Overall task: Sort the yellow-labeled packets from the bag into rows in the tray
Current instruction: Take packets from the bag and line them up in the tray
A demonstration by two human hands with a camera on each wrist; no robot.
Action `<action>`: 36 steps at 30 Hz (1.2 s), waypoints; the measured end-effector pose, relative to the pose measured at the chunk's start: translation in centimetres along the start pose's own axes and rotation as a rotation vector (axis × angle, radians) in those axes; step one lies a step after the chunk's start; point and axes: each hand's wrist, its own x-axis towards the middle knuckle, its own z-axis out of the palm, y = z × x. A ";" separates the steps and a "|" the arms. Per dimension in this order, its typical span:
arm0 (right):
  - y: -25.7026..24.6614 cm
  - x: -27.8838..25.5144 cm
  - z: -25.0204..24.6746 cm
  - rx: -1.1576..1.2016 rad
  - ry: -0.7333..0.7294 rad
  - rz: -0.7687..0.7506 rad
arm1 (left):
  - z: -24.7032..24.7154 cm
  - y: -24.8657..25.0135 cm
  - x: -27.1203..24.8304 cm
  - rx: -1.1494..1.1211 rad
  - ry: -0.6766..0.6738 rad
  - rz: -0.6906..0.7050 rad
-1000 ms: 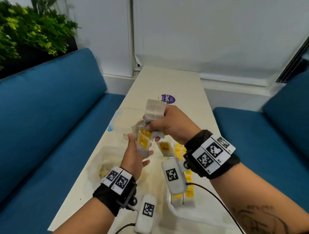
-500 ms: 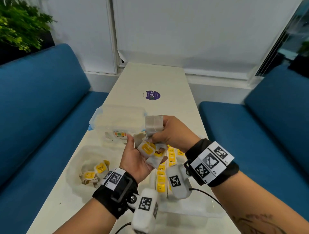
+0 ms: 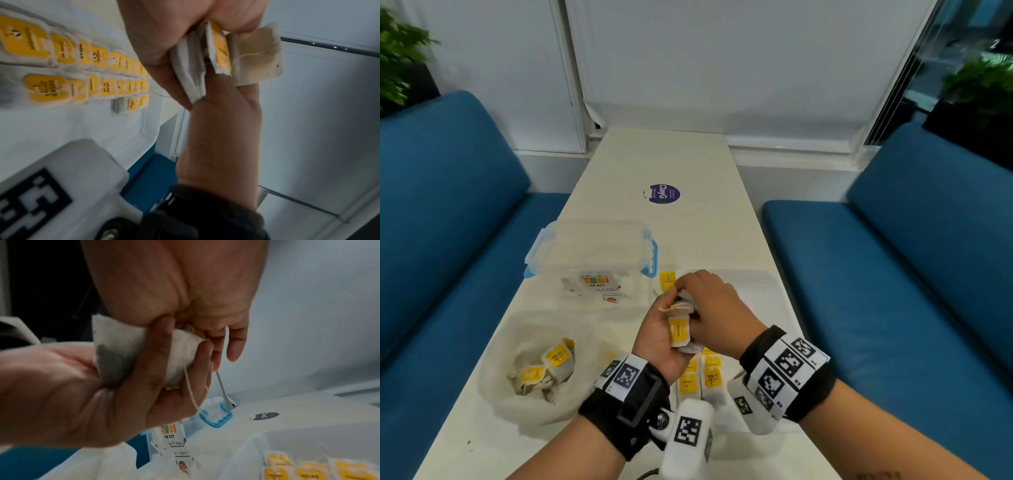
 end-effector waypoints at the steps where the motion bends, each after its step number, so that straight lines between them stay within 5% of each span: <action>1: 0.2 -0.1 0.0 0.074 -0.004 0.012 | 0.1 0.0 0.2 0.010 0.024 -0.002; 9: 0.7 -0.6 -1.2 0.364 0.119 -0.029 | -1.0 0.8 1.8 0.081 0.055 -0.076; 16: -0.3 0.1 -0.6 0.047 0.275 -0.114 | -0.7 0.5 1.8 0.083 0.135 -0.039; 23: -0.4 0.7 -1.8 0.715 0.131 0.143 | -0.6 0.6 1.7 -0.008 0.122 -0.083; 36: 0.4 1.4 -1.7 1.235 0.057 0.285 | -1.5 1.0 2.1 -0.021 0.067 -0.153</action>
